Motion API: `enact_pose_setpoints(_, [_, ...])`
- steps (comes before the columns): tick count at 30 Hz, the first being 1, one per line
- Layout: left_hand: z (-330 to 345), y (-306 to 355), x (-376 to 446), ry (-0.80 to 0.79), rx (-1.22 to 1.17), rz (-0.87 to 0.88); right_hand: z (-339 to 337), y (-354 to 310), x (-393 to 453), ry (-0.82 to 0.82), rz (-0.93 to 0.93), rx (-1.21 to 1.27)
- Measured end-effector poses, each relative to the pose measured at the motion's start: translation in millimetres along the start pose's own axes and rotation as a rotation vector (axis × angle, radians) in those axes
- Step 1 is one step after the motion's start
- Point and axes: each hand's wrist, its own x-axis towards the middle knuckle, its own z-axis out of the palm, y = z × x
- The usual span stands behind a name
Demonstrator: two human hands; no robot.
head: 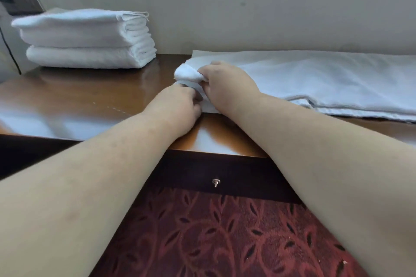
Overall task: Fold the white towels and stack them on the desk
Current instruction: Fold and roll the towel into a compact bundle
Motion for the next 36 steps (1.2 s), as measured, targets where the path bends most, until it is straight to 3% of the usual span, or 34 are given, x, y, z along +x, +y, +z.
enact_pose_setpoints(7, [-10.2, -24.8, -13.7, -0.116, 0.320, -0.083, 18.9, -26.6, 0.4, -0.123, 0.009, -0.032])
enact_pose_setpoints(11, [-16.7, -15.2, -11.8, -0.282, 0.421, -0.172, 6.4, -34.3, -8.4, -0.219, -0.110, 0.124])
enact_pose_setpoints(14, [-24.2, -10.3, -10.0, -0.362, 0.497, -0.247, -15.9, -16.4, -23.9, -0.190, -0.057, 0.156])
enact_pose_setpoints(16, [-32.6, -13.4, -12.1, -0.184, 0.498, -0.242, -34.2, 11.3, -37.7, -0.172, 0.036, 0.081])
enact_pose_setpoints(18, [-32.5, -11.2, -13.7, 0.097, 0.451, -0.084, -53.6, 46.0, -53.1, -0.248, 0.137, -0.014])
enact_pose_setpoints(19, [-29.3, -5.6, -13.4, 0.164, 0.377, 0.021, -61.6, 61.9, -62.5, -0.289, 0.183, -0.031])
enact_pose_setpoints(21, [-17.2, 8.6, -8.6, 0.102, 0.209, 0.189, -69.7, 84.5, -82.0, -0.291, 0.224, 0.010])
enact_pose_setpoints(24, [-2.2, 16.7, -1.9, 0.102, -0.003, 0.190, -65.9, 97.0, -97.7, -0.171, 0.206, 0.081])
enact_pose_setpoints(27, [0.1, 6.8, -0.4, 0.220, -0.005, 0.160, -58.2, 96.8, -93.0, -0.114, 0.203, 0.048])
enact_pose_setpoints(31, [-6.8, -7.1, 6.4, 0.115, 0.053, 0.139, -54.3, 97.4, -87.8, -0.033, 0.195, 0.051])
enact_pose_setpoints(36, [-1.3, -16.1, 0.0, 0.192, -0.046, 0.048, -53.3, 96.0, -91.5, -0.080, 0.238, 0.031])
